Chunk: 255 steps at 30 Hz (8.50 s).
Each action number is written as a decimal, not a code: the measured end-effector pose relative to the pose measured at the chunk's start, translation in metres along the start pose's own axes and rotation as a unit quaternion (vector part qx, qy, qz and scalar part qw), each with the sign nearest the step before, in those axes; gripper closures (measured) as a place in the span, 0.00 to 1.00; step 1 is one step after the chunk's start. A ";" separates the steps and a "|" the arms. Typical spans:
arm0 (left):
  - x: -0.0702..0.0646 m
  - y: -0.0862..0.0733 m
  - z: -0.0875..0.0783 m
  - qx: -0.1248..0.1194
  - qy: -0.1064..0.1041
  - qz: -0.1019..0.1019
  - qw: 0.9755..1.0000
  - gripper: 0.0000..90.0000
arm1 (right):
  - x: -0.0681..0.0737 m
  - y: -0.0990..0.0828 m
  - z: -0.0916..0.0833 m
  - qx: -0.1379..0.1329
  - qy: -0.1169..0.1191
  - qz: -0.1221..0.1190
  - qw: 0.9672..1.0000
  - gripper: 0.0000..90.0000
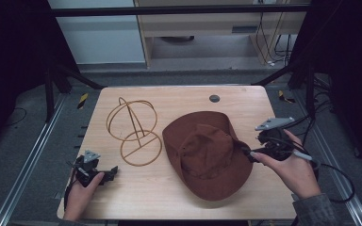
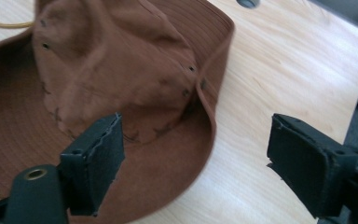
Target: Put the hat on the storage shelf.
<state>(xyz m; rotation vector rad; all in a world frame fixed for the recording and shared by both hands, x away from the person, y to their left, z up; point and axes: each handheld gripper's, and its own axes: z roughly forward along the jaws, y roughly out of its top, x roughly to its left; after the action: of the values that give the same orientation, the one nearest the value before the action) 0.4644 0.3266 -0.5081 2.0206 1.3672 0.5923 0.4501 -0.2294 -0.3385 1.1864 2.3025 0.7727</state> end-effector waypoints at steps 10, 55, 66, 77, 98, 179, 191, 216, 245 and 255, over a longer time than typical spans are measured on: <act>0.000 0.000 0.000 0.000 0.000 -0.001 1.000 0.00 | 0.017 0.031 0.025 0.033 0.044 -0.034 0.998 0.18; -0.001 0.000 0.000 -0.001 0.001 -0.004 1.000 0.00 | 0.056 0.087 0.124 0.090 0.113 -0.063 0.987 0.19; -0.001 0.000 0.000 -0.001 0.001 -0.004 1.000 0.00 | 0.051 0.078 0.139 0.098 0.108 -0.053 0.988 0.40; -0.002 0.000 0.000 -0.001 0.001 -0.004 1.000 0.00 | 0.051 0.075 0.143 0.115 0.115 -0.062 0.985 0.75; -0.002 0.000 0.001 -0.001 0.002 -0.005 1.000 0.00 | 0.036 0.067 0.116 0.078 0.152 -0.044 0.984 0.99; -0.002 0.001 0.001 -0.004 0.001 -0.005 1.000 0.00 | 0.072 0.175 -0.037 -0.162 0.155 -0.072 0.972 0.99; -0.002 0.001 0.001 -0.003 0.002 -0.004 1.000 0.00 | 0.086 0.206 -0.039 -0.171 0.155 -0.081 0.969 0.99; -0.002 0.001 0.001 -0.001 0.001 -0.003 1.000 0.00 | 0.108 0.232 -0.022 -0.176 0.172 -0.083 0.966 0.99; -0.001 0.001 0.001 0.004 -0.001 0.005 1.000 0.00 | 0.140 0.257 0.018 -0.156 0.194 -0.093 0.964 0.99; -0.001 0.001 0.001 0.004 -0.001 0.004 1.000 0.00 | 0.149 0.268 0.022 -0.151 0.201 -0.101 0.963 0.99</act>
<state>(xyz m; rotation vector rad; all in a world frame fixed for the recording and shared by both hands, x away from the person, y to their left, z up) 0.4652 0.3247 -0.5075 2.0329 1.3637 0.5886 0.5412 0.0286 -0.1987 0.6949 2.4481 1.3282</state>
